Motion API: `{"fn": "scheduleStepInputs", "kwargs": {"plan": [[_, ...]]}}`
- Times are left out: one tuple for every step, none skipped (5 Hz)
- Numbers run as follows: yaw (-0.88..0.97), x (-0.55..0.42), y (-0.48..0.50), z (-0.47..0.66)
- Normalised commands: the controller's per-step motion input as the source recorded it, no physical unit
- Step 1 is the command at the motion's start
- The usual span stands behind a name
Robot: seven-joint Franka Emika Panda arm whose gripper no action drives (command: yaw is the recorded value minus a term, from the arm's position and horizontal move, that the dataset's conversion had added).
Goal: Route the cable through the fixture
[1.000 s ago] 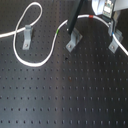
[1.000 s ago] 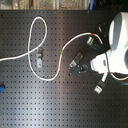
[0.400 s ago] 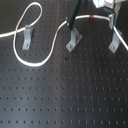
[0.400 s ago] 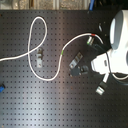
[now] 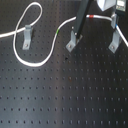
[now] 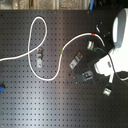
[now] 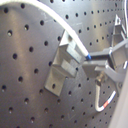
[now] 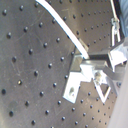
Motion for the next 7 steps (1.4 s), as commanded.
{"fn": "scheduleStepInputs", "kwargs": {"plan": [[-0.43,-0.141,-0.147,-0.03],[0.0,-0.017,-0.009,0.0],[-0.33,-0.202,-0.126,0.0],[-0.1,-0.294,-0.156,0.19],[0.0,-0.288,-0.002,0.14],[0.05,-0.188,0.124,0.07],[0.13,-0.162,0.155,0.0]]}}
